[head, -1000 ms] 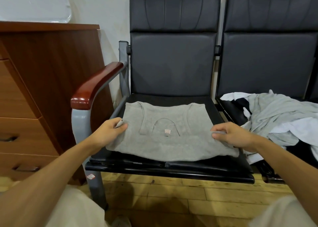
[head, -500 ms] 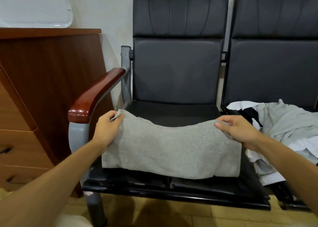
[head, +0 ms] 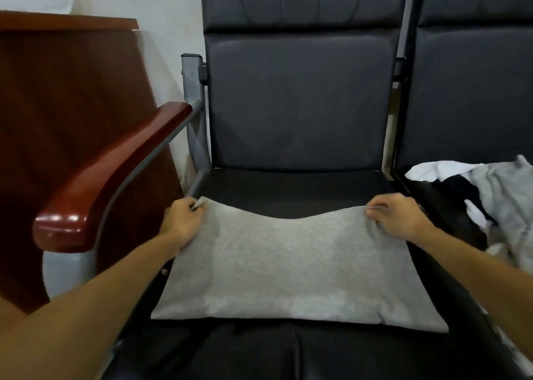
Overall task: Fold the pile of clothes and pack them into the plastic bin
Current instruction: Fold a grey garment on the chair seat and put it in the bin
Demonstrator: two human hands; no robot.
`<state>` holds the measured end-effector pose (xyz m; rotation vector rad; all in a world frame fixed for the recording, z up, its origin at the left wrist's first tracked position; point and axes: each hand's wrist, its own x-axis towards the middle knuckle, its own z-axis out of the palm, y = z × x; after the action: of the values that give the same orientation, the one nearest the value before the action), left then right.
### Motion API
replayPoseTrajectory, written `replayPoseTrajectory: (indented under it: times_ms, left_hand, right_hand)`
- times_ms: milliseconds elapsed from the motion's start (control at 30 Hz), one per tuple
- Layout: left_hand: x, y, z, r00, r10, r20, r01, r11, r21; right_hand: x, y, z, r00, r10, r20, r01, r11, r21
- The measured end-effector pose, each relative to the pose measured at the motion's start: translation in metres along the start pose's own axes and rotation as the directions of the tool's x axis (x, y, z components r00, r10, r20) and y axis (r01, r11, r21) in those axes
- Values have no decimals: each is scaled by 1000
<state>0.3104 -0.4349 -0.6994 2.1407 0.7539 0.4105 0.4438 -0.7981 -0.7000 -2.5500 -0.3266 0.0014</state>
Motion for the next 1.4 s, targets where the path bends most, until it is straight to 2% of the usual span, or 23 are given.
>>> replayPoseTrajectory:
  times_ms: [100, 200, 267, 333, 400, 500, 600, 700, 900, 1000, 1100, 1200, 1267, 1333, 1400]
  left_hand:
    - [4, -3, 11, 995, -87, -36, 85, 994, -71]
    - [3, -4, 9, 992, -111, -57, 103, 987, -126]
    - [-1, -6, 5, 996, -50, -72, 48, 998, -32]
    - [-15, -4, 3, 995, 61, -74, -49, 986, 159]
    - [-38, 5, 4, 984, 176, 19, -173, 938, 300]
    - [-79, 19, 10, 895, 270, 354, -405, 825, 394]
    - [-116, 12, 21, 756, 100, 647, -496, 731, 468]
    - [-135, 2, 20, 683, -13, 730, -561, 630, 537]
    - [-149, -3, -7, 639, -44, 768, -566, 649, 508]
    - [-154, -1, -16, 658, -26, 753, -544, 675, 498]
    - [-153, 3, -16, 729, 52, 682, -471, 761, 446]
    - [-137, -2, -13, 881, 121, 458, -344, 829, 441]
    - [-126, -7, -14, 961, 117, 251, -238, 812, 533]
    - [-119, -14, -18, 992, 101, 82, -130, 753, 645]
    - [-112, -19, -20, 999, 35, 4, -27, 716, 698]
  right_hand:
    - [1, 5, 11, 999, 2, -42, -9, 985, -170]
    - [-8, 4, 11, 983, -147, -113, 83, 892, -444]
    - [-18, -1, 10, 953, -263, -149, 153, 844, -514]
    - [-32, -8, 9, 940, -334, -72, 263, 841, -473]
    - [-49, -11, 11, 936, -334, 109, 350, 855, -383]
    - [-79, -11, 19, 890, -245, 384, 385, 854, -350]
    - [-103, -9, 26, 833, -74, 548, 359, 827, -434]
    - [-116, -6, 22, 813, -42, 581, 358, 822, -442]
    - [-138, 17, -2, 796, -90, 599, 421, 793, -440]
    - [-141, 20, -6, 808, -77, 585, 398, 803, -444]
    - [-141, 5, 0, 857, -118, 501, 374, 811, -449]
    - [-134, -10, 9, 887, -203, 416, 381, 830, -407]
    - [-128, -21, 17, 888, -242, 390, 393, 840, -374]
    - [-123, -33, 25, 883, -270, 383, 402, 857, -322]
    - [-117, -43, 32, 872, -303, 385, 422, 863, -276]
